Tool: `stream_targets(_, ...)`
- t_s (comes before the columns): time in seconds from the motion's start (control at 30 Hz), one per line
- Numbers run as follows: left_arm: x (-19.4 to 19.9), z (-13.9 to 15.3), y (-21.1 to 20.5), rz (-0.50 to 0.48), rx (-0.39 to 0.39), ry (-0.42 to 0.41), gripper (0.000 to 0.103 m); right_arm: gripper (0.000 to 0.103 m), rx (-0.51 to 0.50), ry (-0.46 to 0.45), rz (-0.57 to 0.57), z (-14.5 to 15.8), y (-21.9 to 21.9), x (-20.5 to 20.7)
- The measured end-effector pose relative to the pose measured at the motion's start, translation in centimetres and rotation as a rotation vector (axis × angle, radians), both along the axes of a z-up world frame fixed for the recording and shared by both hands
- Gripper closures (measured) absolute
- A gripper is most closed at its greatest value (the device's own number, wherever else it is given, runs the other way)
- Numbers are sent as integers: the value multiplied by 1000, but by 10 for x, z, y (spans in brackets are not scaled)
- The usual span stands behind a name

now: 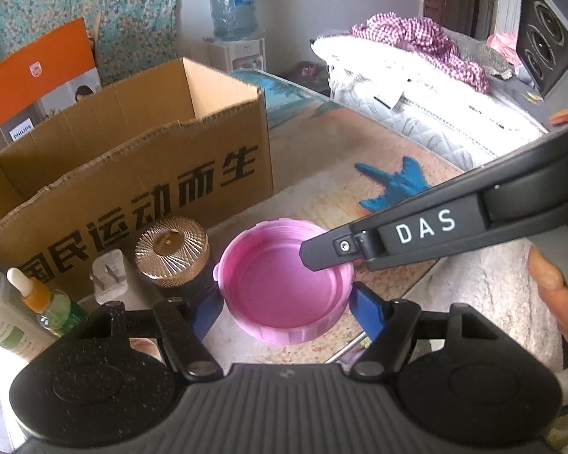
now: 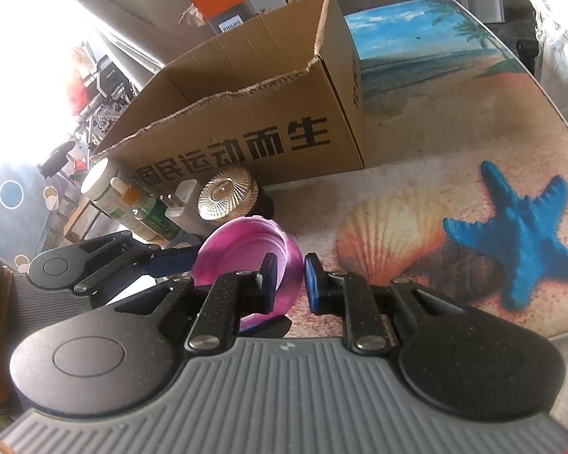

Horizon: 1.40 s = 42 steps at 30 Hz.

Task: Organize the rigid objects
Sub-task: 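Carry the pink bowl with the right gripper over the box, then lower the pink bowl into the box and open the right gripper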

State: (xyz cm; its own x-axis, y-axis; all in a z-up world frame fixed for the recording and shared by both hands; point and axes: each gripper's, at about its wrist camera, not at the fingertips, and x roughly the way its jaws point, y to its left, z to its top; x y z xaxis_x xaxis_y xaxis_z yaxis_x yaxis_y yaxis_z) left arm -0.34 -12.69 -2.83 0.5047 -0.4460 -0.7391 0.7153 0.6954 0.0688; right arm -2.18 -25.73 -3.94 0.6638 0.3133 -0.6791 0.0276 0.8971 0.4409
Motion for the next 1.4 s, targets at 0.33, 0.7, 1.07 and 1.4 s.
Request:
stream_targets(0.33,12,67,19,65,-67,-133,29,87,-81,-166,55,67,15,2)
stream_targets(0.7,93,120,41,173,-41,-137,29,87,-109,-248,222,140,31,88)
stream_targets(1.07,214,80,62,234,102,193,29,87,-1,37,361,112,51,236)
stream_targets(1.4,258,34,66,233,254,373,29,87,114,322,415,32,67,304)
